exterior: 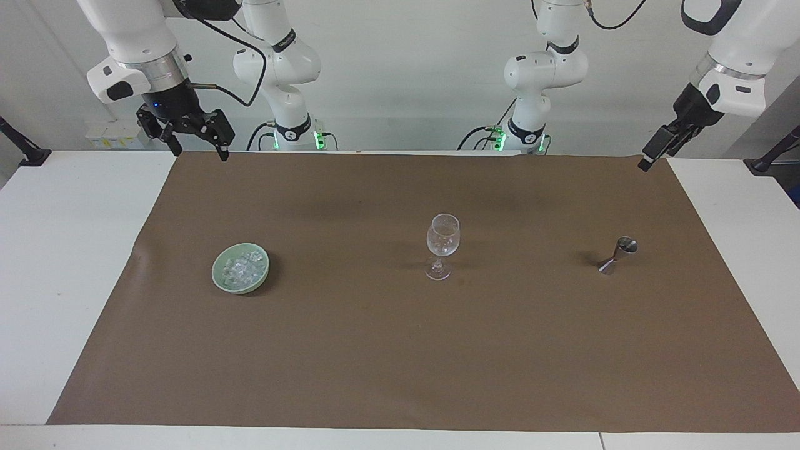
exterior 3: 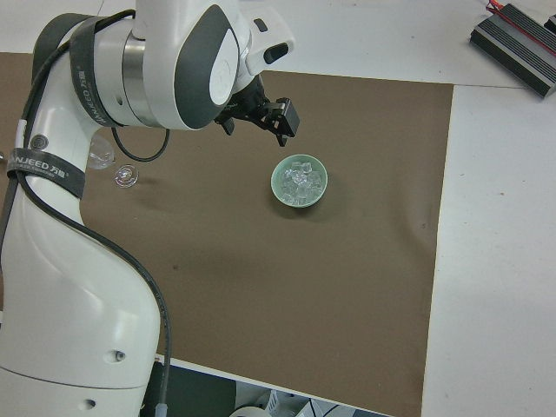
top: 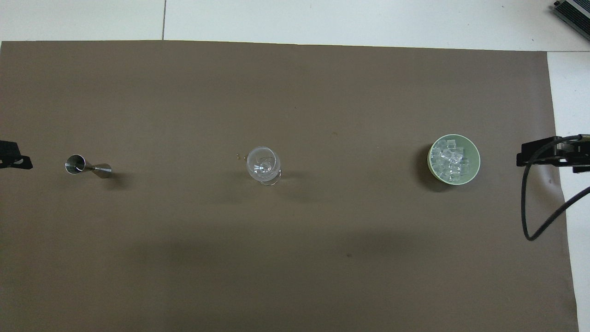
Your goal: Pour wine and add ice with both arms
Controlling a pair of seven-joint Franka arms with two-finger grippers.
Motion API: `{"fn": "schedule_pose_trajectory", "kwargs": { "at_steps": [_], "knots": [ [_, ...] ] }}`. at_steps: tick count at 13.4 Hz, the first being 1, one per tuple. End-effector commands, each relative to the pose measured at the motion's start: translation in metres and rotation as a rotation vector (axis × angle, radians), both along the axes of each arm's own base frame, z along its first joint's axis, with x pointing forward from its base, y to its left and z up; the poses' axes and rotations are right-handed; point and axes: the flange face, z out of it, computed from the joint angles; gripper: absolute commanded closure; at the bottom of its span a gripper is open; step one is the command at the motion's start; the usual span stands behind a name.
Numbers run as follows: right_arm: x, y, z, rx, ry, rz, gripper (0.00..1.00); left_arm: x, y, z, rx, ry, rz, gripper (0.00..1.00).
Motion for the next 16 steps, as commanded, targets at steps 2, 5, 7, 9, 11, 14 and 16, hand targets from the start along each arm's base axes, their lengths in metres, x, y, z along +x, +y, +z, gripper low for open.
{"fn": "schedule_pose_trajectory", "kwargs": {
  "at_steps": [2, 5, 7, 9, 11, 14, 16],
  "knots": [
    [-0.007, 0.0, 0.001, 0.002, -0.006, 0.015, 0.0, -0.008, 0.007, -0.001, -0.02, -0.018, 0.096, 0.0],
    [-0.007, 0.0, 0.0, 0.002, -0.004, 0.015, 0.0, -0.009, 0.013, -0.001, -0.022, -0.015, 0.111, 0.0],
    [-0.007, 0.0, 0.0, 0.002, -0.004, 0.015, 0.0, -0.01, 0.015, -0.001, -0.025, -0.012, 0.133, 0.0],
    [-0.007, -0.001, 0.0, 0.002, -0.004, 0.012, 0.0, -0.01, 0.014, 0.0, -0.034, -0.014, 0.188, 0.0],
    [-0.007, 0.001, 0.001, 0.002, -0.006, 0.016, 0.0, -0.011, 0.019, -0.003, -0.049, -0.006, 0.218, 0.0],
    [-0.007, 0.0, 0.0, 0.002, -0.004, 0.015, 0.0, -0.016, 0.019, -0.01, -0.099, -0.006, 0.289, 0.0],
    [-0.007, 0.001, 0.001, 0.002, -0.006, 0.016, 0.0, -0.015, 0.027, -0.015, -0.127, -0.009, 0.353, 0.0]
  ]
}}
